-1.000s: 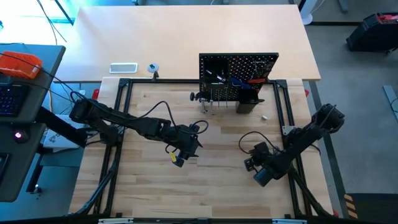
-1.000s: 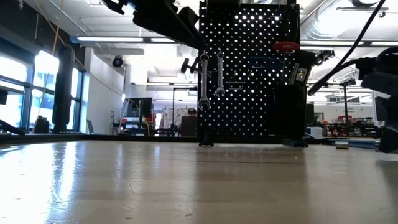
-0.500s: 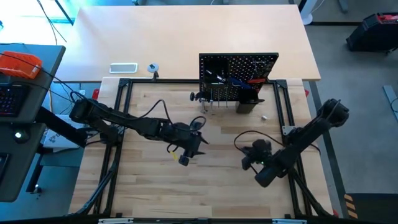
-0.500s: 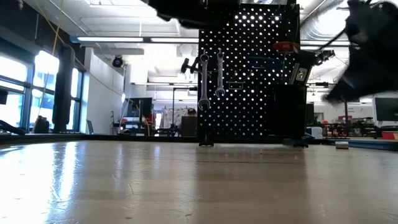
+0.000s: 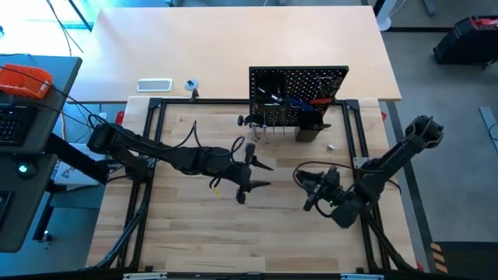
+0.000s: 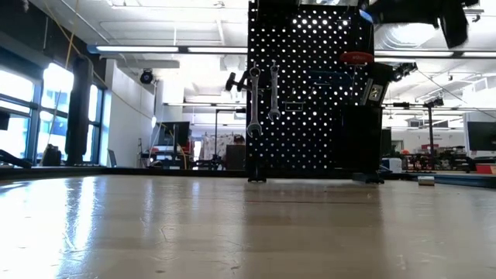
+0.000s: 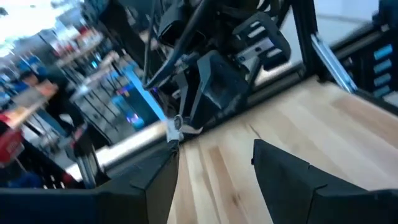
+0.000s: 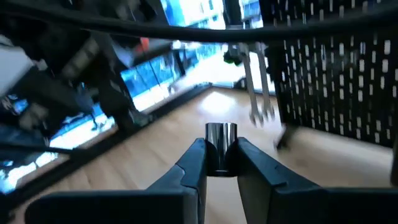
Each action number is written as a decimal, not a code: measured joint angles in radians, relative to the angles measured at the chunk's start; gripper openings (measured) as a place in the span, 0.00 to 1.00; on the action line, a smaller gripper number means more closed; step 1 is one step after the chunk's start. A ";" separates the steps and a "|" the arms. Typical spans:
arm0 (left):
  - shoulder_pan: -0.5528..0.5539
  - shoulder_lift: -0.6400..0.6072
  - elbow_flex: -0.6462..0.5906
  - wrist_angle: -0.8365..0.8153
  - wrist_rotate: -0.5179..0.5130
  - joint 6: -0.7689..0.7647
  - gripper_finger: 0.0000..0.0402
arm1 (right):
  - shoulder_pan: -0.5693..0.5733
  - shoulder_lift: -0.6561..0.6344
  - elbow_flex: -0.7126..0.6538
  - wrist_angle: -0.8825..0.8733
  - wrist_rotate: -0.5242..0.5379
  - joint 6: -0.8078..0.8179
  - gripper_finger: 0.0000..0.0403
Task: Hang tools onto peg board
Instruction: Hang the silver socket onto the pegboard
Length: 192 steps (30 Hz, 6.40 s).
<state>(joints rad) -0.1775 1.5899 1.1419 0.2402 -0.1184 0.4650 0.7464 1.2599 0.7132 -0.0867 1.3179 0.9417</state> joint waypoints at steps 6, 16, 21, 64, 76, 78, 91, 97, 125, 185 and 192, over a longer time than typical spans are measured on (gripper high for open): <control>-0.007 0.045 0.001 0.144 -0.030 0.057 0.49 | -0.057 -0.007 0.000 0.430 -0.043 -0.470 0.14; -0.055 0.088 0.000 0.357 -0.233 0.229 0.49 | -0.142 -0.007 0.000 0.766 -0.242 -0.786 0.14; -0.061 0.088 0.000 0.407 -0.259 0.304 0.49 | -0.173 -0.007 0.000 0.766 -0.290 -0.785 0.14; -0.071 0.152 0.000 0.574 -0.397 0.586 0.49 | -0.275 -0.003 0.000 0.826 -0.523 -0.728 0.14; -0.063 0.152 0.000 0.580 -0.407 0.586 0.49 | -0.276 -0.003 0.000 0.825 -0.535 -0.715 0.14; -0.061 0.152 0.000 0.580 -0.399 0.586 0.49 | -0.276 -0.003 0.000 0.825 -0.536 -0.715 0.14; -0.060 0.152 0.000 0.571 -0.362 0.605 0.28 | -0.275 -0.003 0.000 0.828 -0.550 -0.714 0.14; -0.060 0.152 0.000 0.573 -0.362 0.620 0.27 | -0.275 -0.003 0.000 0.827 -0.560 -0.714 0.14; -0.072 0.098 0.000 0.605 -0.510 0.830 0.27 | -0.082 -0.004 0.000 0.792 -0.251 -0.896 0.37; 0.338 0.084 0.871 -0.822 -0.102 0.085 0.53 | -0.039 -0.004 0.000 0.278 -0.192 -0.491 0.38; 0.211 0.044 0.872 -1.005 -0.305 0.111 0.53 | -0.039 -0.004 0.000 0.162 -0.180 -0.394 0.38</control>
<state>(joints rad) 0.0335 1.6335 2.0136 -0.7644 -0.4230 0.5756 0.7070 1.2564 0.7136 0.0753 1.1378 0.5482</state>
